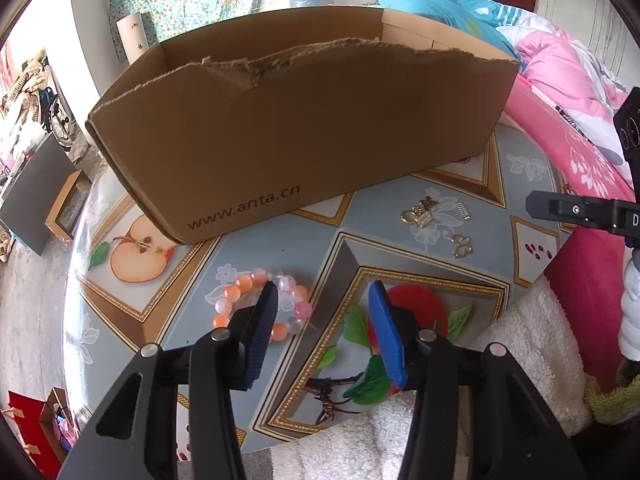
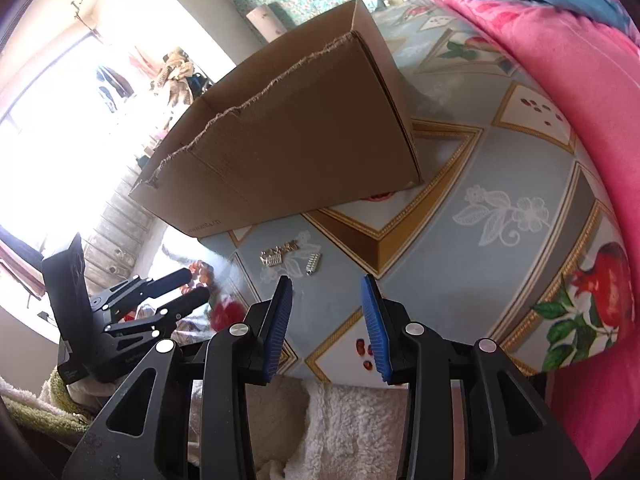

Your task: Organize jewelry

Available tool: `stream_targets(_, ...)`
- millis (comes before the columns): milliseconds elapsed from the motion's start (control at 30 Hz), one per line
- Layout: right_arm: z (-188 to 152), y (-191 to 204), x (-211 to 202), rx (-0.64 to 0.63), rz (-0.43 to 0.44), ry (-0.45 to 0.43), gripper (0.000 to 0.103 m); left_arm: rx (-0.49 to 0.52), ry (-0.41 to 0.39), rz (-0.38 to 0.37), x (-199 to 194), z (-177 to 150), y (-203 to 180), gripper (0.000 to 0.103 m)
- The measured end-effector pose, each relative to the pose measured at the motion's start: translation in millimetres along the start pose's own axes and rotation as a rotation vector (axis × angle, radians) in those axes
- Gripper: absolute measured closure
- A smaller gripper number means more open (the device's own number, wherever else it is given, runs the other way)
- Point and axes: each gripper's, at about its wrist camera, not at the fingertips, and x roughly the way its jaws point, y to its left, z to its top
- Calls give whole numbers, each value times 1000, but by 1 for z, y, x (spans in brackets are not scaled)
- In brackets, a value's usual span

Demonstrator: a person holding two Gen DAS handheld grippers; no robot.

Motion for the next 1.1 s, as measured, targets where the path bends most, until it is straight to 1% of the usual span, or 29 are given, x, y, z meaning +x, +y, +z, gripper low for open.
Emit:
stream_targets(100, -3, 2, -2, 19, -16, 3, 67, -50, 14, -37, 7, -2, 14, 57)
stream_targets(200, -3, 9, -2, 19, -26, -6, 67, -86, -6, -55, 9, -2, 26, 57)
stream_targets(433, -2, 25, 6, -14, -37, -8, 67, -107, -29, -63, 14, 5, 46, 57)
stream_targets(533, -3, 26, 9, -9, -39, -2, 67, -112, -38, -67, 16, 5, 52, 57)
stream_targets(767, -2, 27, 11, -5, -56, -15, 66, -113, -52, -56, 12, 10, 55, 57)
stream_targets(933, -8, 24, 4, -9, -45, -35, 66, -96, -82, -28, 0, 8, 49, 57)
stream_targets(1100, -11, 25, -2, -25, -49, -64, 66, -103, -111, -23, -13, 9, 40, 57)
